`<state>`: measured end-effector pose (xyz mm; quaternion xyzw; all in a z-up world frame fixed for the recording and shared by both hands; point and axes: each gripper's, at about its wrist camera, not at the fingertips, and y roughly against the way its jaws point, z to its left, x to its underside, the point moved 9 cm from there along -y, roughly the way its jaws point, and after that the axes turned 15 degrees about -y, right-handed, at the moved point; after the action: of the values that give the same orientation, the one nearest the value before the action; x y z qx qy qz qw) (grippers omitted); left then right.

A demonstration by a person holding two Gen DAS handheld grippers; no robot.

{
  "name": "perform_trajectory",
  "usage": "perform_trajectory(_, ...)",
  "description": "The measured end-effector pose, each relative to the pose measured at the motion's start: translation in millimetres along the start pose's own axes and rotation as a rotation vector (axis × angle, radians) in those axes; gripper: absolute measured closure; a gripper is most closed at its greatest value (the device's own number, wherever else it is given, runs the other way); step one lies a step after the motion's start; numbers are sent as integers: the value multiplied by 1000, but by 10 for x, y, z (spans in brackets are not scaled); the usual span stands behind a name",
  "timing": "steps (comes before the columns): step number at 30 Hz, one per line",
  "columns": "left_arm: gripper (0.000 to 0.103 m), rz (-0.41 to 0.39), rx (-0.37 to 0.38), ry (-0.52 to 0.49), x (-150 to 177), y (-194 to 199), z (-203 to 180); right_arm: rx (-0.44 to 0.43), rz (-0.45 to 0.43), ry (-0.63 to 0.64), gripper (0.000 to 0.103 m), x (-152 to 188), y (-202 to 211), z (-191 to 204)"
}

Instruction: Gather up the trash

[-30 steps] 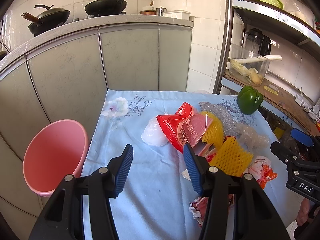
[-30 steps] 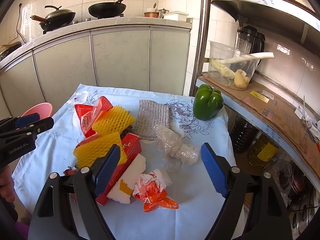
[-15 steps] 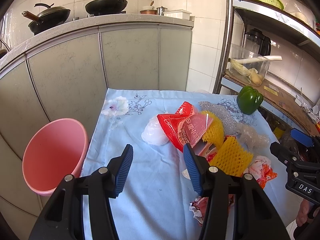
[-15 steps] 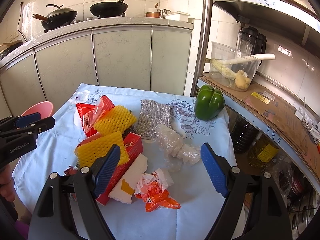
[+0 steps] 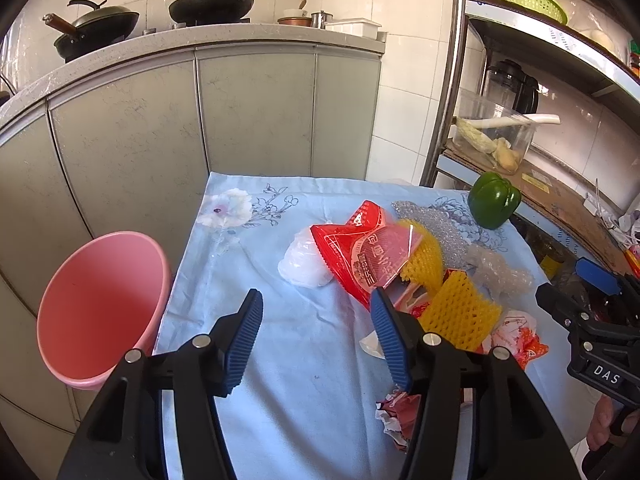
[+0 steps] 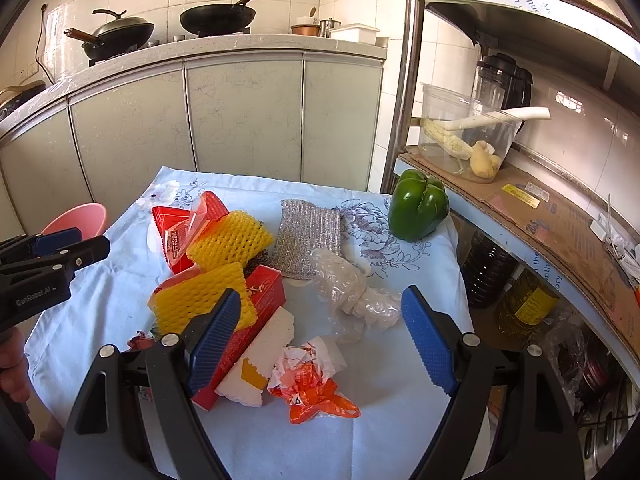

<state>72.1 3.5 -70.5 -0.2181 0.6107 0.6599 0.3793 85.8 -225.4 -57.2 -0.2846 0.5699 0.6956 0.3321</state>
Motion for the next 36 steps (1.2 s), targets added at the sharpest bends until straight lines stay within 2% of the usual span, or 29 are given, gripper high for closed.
perform_trajectory(3,47,19,17,9,20,-45,33,-1,3,-14,20,1,-17,-59)
perform_trajectory(10,46,30,109,57,64,-130,95,-13,15,-31,20,12,-67,-172)
perform_trajectory(19,44,52,198,109,-143,-381,93,-37,35,-60,20,35,-178,-326)
perform_trajectory(26,44,41,180,96,-397,-627,120,-49,42,-62,20,3,-255,-391)
perform_trajectory(33,52,64,164,72,-403,-893,90,-43,42,-55,20,-68,-359,-425)
perform_trajectory(35,62,68,160,60,-394,-953,77,-40,42,-55,20,-85,-380,-439)
perform_trajectory(36,71,69,165,56,-388,-972,64,-39,43,-55,20,-90,-389,-445)
